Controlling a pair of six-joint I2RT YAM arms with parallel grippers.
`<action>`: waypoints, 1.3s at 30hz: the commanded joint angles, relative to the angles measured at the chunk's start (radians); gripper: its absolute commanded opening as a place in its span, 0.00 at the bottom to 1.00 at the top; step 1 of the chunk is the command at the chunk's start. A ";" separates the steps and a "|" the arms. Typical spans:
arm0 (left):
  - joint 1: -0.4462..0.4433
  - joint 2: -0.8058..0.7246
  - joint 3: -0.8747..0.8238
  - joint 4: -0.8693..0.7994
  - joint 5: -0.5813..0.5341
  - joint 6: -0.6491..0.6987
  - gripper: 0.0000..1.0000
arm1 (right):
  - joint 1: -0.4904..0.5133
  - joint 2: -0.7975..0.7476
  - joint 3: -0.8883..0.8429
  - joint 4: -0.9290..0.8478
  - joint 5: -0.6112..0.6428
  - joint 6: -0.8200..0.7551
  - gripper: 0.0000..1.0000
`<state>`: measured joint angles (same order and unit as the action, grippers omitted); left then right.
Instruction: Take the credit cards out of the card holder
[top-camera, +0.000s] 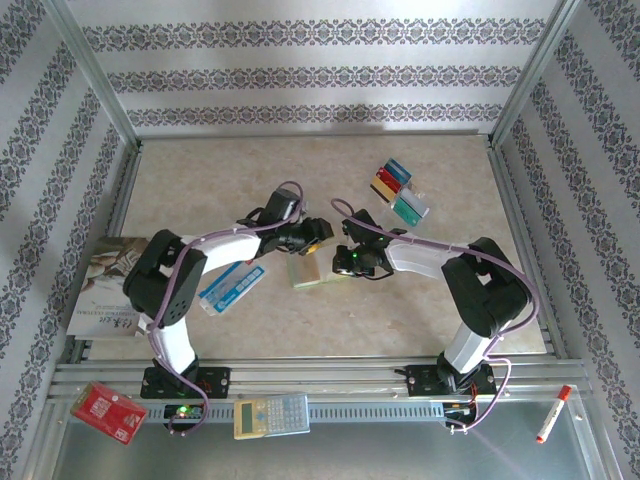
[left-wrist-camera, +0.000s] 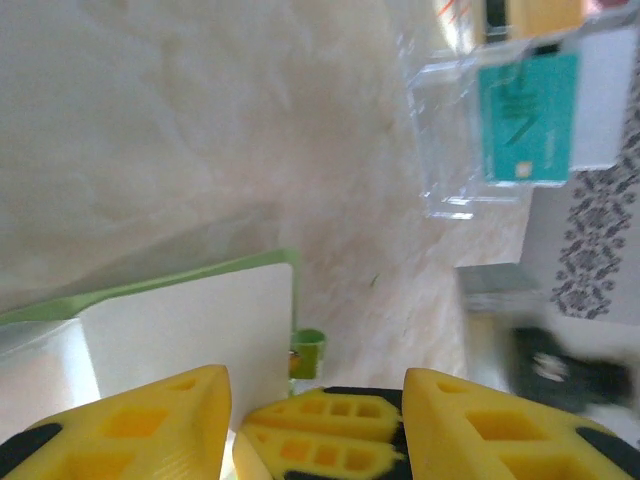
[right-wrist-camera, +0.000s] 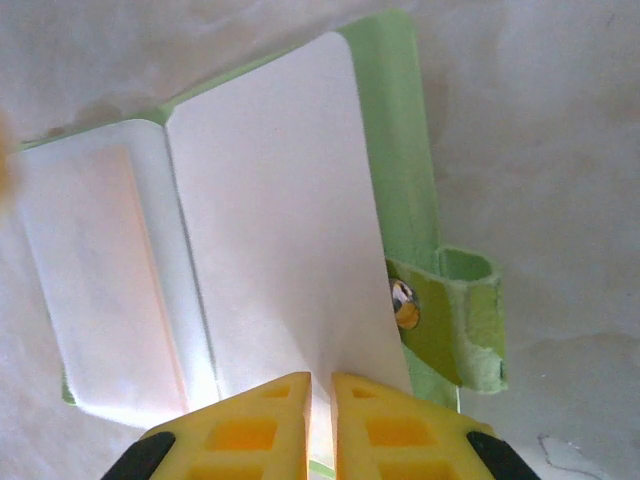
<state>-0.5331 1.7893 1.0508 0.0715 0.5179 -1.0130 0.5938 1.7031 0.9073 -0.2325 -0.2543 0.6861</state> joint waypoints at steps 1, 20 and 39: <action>0.023 -0.067 -0.075 -0.069 -0.059 0.012 0.50 | 0.008 0.015 -0.007 0.010 0.032 0.007 0.17; 0.147 -0.321 -0.383 -0.045 -0.109 -0.040 0.49 | 0.146 0.061 0.236 -0.204 0.167 -0.193 0.35; 0.147 -0.275 -0.354 0.018 0.049 -0.021 0.49 | 0.112 0.214 0.300 -0.263 0.096 -0.198 0.44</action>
<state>-0.3885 1.4883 0.6712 0.0456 0.5167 -1.0336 0.7151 1.8919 1.1980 -0.4652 -0.1349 0.4934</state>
